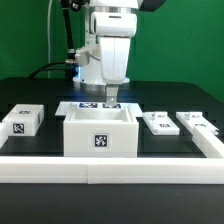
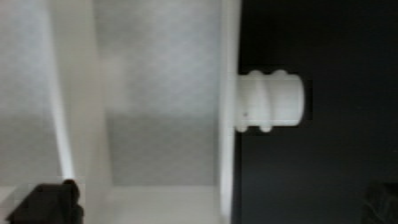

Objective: Assemble cabinet

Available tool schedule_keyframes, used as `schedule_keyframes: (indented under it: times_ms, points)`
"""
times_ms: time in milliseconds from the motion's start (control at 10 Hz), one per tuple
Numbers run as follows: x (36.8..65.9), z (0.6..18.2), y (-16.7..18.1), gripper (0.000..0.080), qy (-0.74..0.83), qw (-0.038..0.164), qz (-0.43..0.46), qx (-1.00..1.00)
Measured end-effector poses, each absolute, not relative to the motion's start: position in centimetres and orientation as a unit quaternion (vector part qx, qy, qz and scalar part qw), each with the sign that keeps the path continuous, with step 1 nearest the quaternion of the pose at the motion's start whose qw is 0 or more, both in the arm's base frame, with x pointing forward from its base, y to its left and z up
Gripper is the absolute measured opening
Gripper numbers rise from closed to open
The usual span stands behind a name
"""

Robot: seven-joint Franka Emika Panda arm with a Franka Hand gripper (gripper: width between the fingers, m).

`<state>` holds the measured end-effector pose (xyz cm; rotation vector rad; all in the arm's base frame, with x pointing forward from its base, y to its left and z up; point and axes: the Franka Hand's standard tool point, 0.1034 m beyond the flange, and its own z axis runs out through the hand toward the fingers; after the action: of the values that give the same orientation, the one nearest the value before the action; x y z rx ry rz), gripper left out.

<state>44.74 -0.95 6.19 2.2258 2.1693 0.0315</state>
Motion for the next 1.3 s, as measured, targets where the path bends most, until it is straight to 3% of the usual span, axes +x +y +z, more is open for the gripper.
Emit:
schedule_keyframes:
  times_ms: [600,800,900,1000,1200,1300]
  points:
    - [43.6,2.0,-0.2,0.0798,0.688,-0.008,0.0,0.726]
    - [43.4,1.3,-0.1,0.0798,0.686,-0.011,-0.001,0.728]
    - [43.5,1.5,-0.1,0.0675,0.684,-0.01,0.001,0.729]
    - [43.4,1.4,-0.1,0.0675,0.684,-0.01,0.0,0.73]
    - [43.4,1.4,-0.1,0.0401,0.683,-0.011,0.0,0.73]
    - [43.4,1.4,-0.1,0.0401,0.683,-0.011,0.0,0.73]
